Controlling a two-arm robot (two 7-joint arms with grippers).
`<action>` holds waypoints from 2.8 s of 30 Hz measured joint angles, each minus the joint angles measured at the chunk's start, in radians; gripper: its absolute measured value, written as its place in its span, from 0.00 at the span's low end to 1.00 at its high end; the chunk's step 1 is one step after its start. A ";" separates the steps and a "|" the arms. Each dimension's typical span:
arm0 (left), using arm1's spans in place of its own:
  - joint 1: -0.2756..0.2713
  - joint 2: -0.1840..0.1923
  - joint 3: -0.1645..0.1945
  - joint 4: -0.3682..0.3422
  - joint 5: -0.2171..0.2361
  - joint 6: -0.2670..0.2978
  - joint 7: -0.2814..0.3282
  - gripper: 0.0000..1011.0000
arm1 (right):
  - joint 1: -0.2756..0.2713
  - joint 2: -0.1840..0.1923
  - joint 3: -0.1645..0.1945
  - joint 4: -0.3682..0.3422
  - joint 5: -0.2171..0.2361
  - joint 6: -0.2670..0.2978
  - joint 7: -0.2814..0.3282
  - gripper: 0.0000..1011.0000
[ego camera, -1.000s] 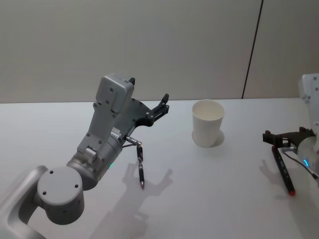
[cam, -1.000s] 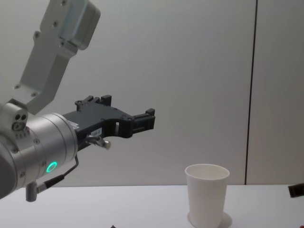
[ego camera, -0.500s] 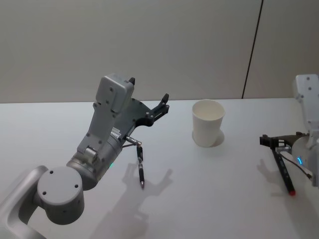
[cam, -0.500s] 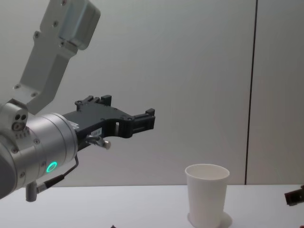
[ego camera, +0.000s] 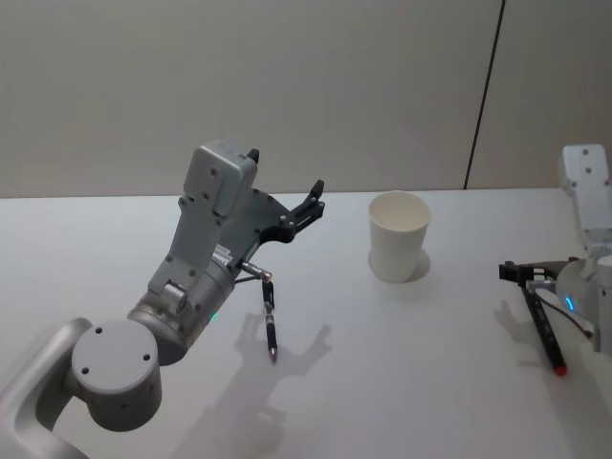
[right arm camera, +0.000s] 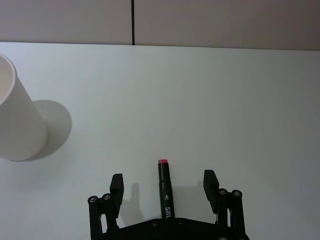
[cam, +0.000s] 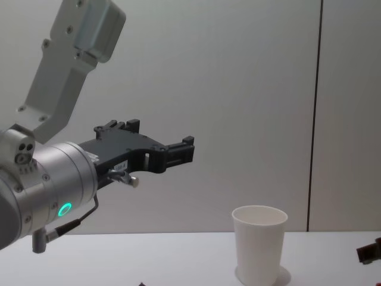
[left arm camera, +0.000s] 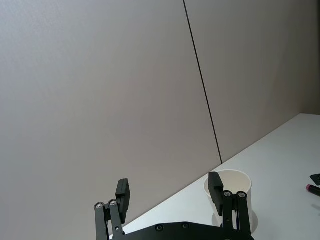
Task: Place the pen into the pen holder.
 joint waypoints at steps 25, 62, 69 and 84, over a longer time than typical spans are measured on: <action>0.000 0.000 0.000 0.000 0.000 0.000 0.000 0.99 | 0.065 -0.001 0.024 0.148 -0.024 -0.058 0.134 0.99; 0.000 0.000 0.000 0.000 0.000 0.000 0.000 0.99 | 0.086 0.003 0.039 0.257 -0.069 -0.084 0.196 0.99; 0.000 0.000 0.000 0.000 0.000 0.000 0.000 0.99 | 0.089 -0.001 0.041 0.269 -0.068 -0.086 0.195 0.93; 0.000 0.000 0.000 0.000 0.000 0.000 0.000 0.99 | 0.101 -0.011 0.047 0.310 -0.058 -0.102 0.177 0.49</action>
